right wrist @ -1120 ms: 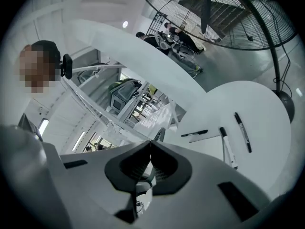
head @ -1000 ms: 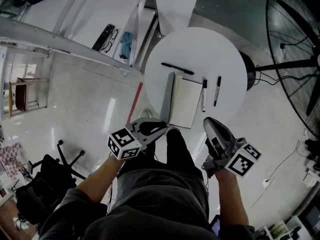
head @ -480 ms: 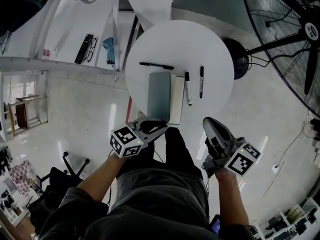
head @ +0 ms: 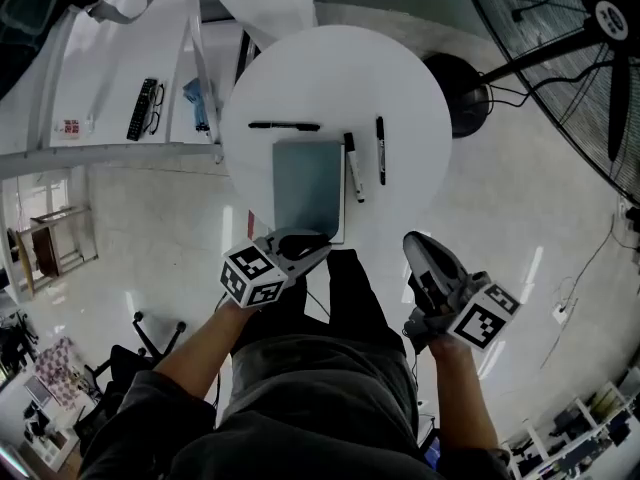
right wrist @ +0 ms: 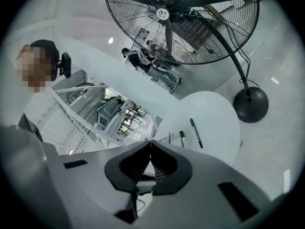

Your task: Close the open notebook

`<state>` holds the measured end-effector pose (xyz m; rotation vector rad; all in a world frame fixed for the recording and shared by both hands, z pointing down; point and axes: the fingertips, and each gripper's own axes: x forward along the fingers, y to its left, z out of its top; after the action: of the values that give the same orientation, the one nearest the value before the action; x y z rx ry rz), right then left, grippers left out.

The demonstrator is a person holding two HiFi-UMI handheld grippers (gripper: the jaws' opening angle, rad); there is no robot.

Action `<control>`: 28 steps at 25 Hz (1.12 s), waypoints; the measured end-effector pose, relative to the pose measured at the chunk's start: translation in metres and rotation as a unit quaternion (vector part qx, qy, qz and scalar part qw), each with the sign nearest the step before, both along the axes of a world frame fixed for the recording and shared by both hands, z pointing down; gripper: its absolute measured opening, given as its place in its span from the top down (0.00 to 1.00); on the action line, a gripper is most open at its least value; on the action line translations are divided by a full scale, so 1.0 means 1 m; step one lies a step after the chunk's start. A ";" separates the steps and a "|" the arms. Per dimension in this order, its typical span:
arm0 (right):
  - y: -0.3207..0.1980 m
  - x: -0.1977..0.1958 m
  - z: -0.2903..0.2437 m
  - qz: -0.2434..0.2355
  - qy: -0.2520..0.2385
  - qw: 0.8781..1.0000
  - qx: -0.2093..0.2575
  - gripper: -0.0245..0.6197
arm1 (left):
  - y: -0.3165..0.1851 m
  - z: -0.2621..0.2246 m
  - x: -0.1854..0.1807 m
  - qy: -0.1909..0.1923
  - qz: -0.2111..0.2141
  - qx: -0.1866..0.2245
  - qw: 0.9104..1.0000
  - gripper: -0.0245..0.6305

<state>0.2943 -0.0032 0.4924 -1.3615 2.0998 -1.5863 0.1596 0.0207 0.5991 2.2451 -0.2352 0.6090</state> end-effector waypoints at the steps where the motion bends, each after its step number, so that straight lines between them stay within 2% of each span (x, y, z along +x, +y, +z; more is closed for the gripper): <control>1: 0.001 0.003 0.002 0.002 -0.001 1.000 -0.002 0.93 | 0.000 0.003 0.003 -0.002 0.002 -0.002 1.000 0.86; 17: 0.010 0.021 0.025 0.016 -0.007 1.000 -0.021 0.93 | 0.004 0.038 0.024 -0.026 0.026 -0.019 0.999 0.82; 24: 0.008 0.021 0.022 0.015 -0.006 1.000 -0.019 0.93 | 0.010 0.035 0.031 -0.014 0.034 -0.031 0.999 0.73; 28: 0.005 0.019 0.020 0.013 -0.003 1.000 -0.015 0.93 | 0.008 0.029 0.034 -0.005 0.035 -0.028 0.999 0.73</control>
<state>0.3132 0.0017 0.5122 -1.3868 2.0549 -1.6148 0.1935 0.0284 0.6280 2.2040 -0.1446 0.6570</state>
